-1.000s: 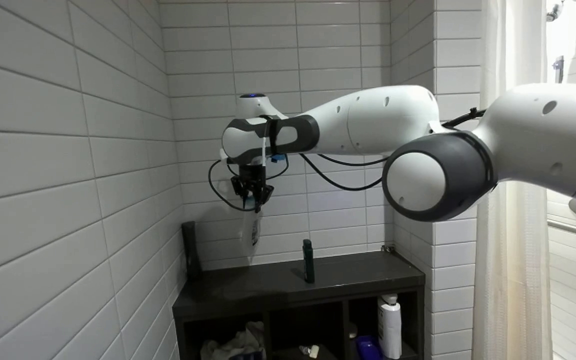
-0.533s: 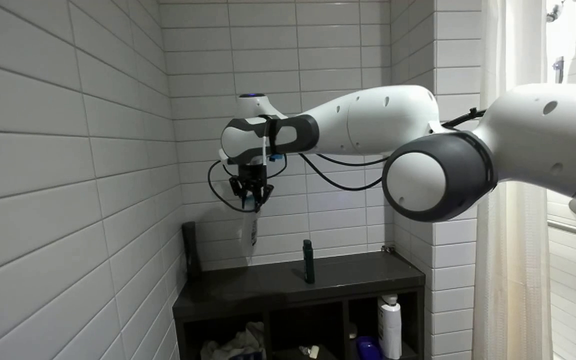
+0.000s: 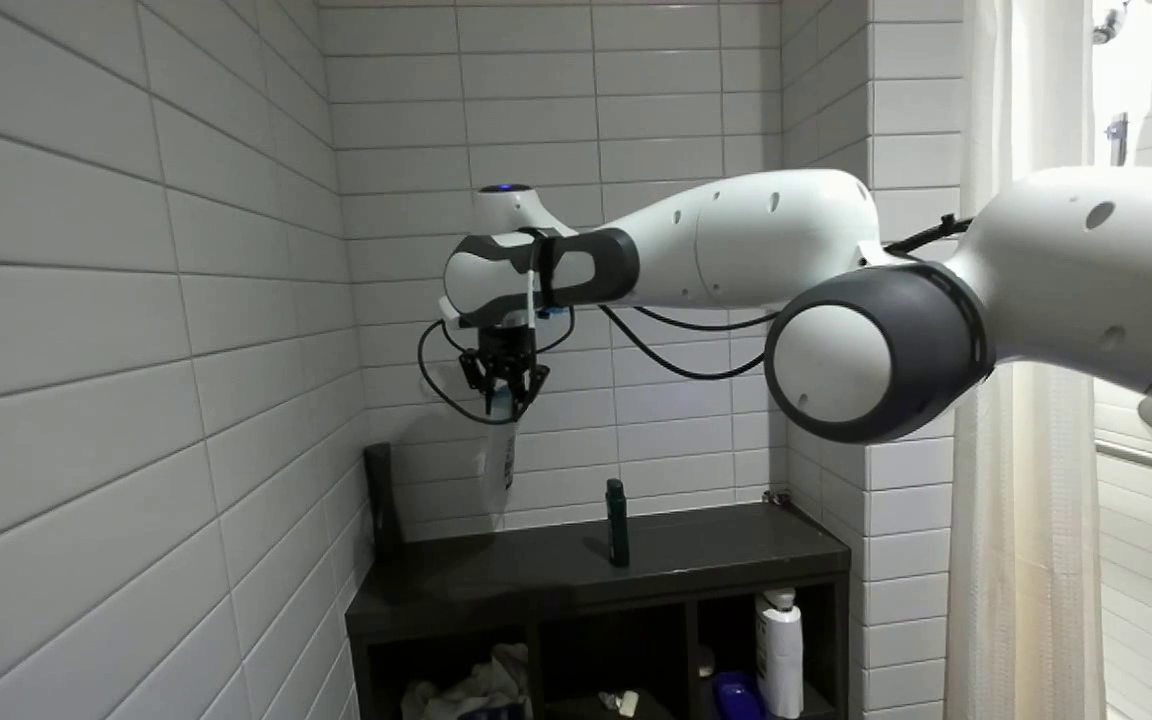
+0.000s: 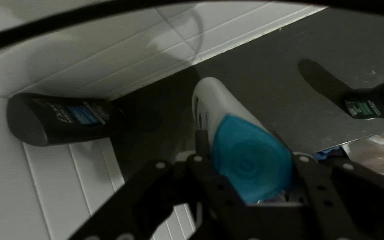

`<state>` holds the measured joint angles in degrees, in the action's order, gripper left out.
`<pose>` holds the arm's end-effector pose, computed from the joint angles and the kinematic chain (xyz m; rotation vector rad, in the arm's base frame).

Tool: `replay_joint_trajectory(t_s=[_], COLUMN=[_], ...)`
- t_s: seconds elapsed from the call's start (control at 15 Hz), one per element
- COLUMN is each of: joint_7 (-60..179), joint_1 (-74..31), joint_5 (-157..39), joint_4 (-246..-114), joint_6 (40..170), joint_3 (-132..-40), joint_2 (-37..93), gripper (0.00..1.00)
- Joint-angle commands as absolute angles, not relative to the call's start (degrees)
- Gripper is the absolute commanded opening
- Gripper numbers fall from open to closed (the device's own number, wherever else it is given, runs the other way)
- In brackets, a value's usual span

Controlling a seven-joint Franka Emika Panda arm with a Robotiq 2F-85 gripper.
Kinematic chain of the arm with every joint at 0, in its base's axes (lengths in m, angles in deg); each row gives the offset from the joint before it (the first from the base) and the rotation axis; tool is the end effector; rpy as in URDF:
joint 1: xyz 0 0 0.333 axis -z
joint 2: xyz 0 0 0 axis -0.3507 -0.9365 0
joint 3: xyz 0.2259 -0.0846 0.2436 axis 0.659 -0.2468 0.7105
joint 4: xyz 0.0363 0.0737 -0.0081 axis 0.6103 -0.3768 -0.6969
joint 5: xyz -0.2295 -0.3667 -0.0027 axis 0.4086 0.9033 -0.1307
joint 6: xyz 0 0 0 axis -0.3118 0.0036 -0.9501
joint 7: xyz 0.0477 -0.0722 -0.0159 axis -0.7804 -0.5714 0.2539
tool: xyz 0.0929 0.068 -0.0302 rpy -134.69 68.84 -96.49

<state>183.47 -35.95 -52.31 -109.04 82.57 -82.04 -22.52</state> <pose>0.8701 0.2266 0.4065 0.9973 2.5237 0.1631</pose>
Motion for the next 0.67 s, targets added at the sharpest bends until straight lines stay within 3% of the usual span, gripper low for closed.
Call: replay_joint_trajectory(t_s=[0.0, 0.6], joint_7=[181.1, 170.3], joint_1=[-36.0, -36.1], joint_5=[-50.7, -48.3], joint_4=[-106.4, -109.4], joint_6=[82.1, 84.4], joint_3=[-84.3, -87.7], joint_2=[-22.6, -20.8], gripper=[0.18, 0.18])
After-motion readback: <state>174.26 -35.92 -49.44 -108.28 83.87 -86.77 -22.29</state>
